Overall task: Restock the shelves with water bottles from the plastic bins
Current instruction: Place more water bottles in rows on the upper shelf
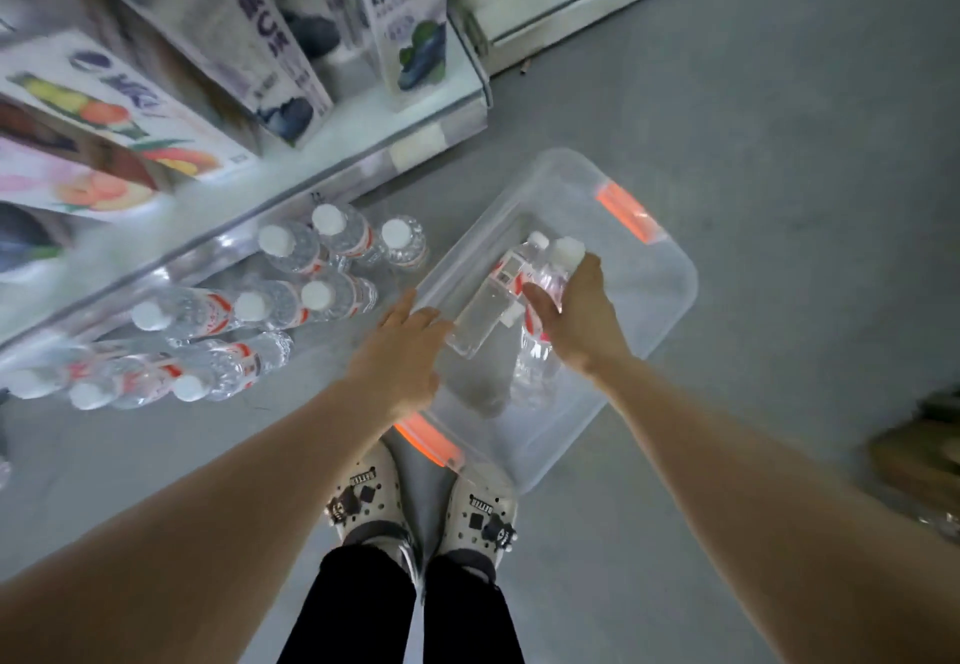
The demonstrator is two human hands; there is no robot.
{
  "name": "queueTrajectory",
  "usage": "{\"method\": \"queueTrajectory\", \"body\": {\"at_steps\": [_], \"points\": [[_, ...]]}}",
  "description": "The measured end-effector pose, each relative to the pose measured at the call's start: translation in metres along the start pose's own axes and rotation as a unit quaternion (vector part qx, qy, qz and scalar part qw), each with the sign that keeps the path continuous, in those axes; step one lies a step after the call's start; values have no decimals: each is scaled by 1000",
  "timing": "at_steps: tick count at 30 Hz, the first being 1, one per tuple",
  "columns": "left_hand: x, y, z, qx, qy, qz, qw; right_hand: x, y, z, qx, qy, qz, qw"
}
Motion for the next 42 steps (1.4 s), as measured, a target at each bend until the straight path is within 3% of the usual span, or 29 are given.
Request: {"method": "queueTrajectory", "body": {"at_steps": [6,11,16,18,22,27,31,34,39,42], "points": [[102,107,21,-51,124,-91,987,98,96,-115,-83,-151,-52,984],[201,219,56,-64,271,-104,955,189,178,-249,-53,-252,-84,962],[297,312,75,-42,375,0,926,259,244,-371,17,-305,-126,944],[334,341,78,-31,378,62,923,279,264,-413,66,-291,-85,951],[389,384,81,5,335,141,931,310,297,-472,171,-223,13,960],[443,427,96,34,294,205,933,349,338,-536,289,-121,7,950],[508,475,99,61,177,222,957,387,383,-597,409,0,-27,912],[567,530,97,120,82,259,955,419,423,-647,494,54,-43,867],[671,642,103,189,-24,399,897,485,483,-738,571,91,-8,816],[727,700,100,218,-67,493,839,526,511,-793,578,58,-11,814]]}}
Point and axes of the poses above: each hand's wrist, its own y-axis away from the middle knuckle, its own x-axis out of the back of the hand, z = x × y, the point moved 4 cm from there along -y, towards the middle knuckle, and after that the axes turned 10 degrees about -y, right-handed, at the moved point
